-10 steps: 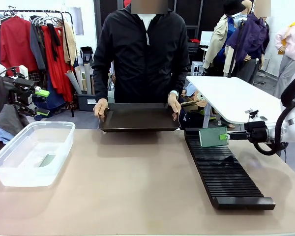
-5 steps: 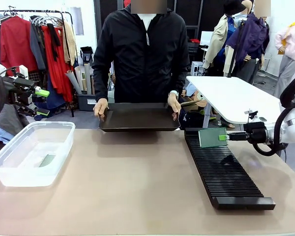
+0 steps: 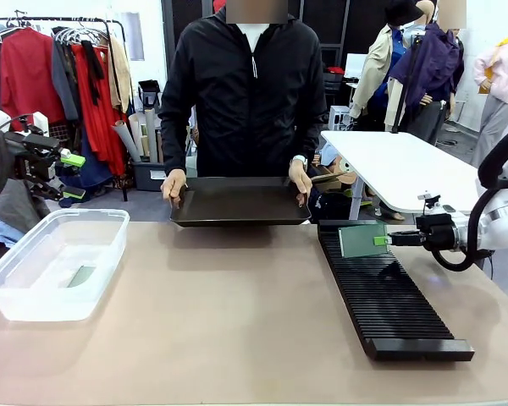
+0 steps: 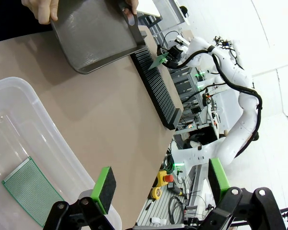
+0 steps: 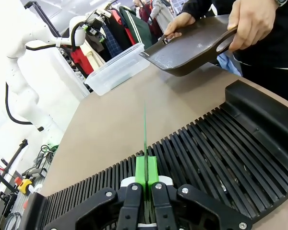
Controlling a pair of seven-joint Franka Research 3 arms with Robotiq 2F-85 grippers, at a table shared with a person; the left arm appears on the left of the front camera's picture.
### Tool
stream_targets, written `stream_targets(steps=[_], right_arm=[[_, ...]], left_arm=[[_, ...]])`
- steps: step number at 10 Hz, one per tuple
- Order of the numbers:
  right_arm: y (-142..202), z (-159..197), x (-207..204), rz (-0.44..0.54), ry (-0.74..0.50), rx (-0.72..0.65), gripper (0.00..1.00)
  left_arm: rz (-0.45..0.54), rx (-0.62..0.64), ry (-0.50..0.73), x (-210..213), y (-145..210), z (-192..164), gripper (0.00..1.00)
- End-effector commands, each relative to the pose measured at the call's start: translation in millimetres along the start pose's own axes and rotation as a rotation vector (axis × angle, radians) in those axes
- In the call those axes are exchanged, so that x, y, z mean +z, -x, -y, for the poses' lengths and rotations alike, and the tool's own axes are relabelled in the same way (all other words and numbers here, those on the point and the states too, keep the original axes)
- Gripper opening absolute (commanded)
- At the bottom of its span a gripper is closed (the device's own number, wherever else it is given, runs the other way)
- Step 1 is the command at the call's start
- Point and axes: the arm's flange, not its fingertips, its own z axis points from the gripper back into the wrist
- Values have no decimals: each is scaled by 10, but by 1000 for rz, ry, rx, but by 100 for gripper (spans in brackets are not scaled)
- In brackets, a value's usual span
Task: Sort PCBs into racks and boxes based on the side picked up.
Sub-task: If the short side of the Blank PCB is picked up, insert it into the PCB Rack ; if the long side is picked up, place it in the Organizing box.
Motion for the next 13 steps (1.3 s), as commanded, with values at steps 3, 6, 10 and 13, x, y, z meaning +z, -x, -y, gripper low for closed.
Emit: stream_targets(steps=[3,6,10,13], right_arm=[[-19,91,-71,-6,9,45,0],[-17,115,-104,-7,10,47,0],[-25,112,-88,-3,14,47,0],[-9,63,-64,-11,3,50,0]], left_arm=[[2,1,-1,11,-7,21,100],[2,1,-1,11,-7,21,100],[2,1,-1,11,-7,21,100],[2,1,-1,11,-7,21,100]])
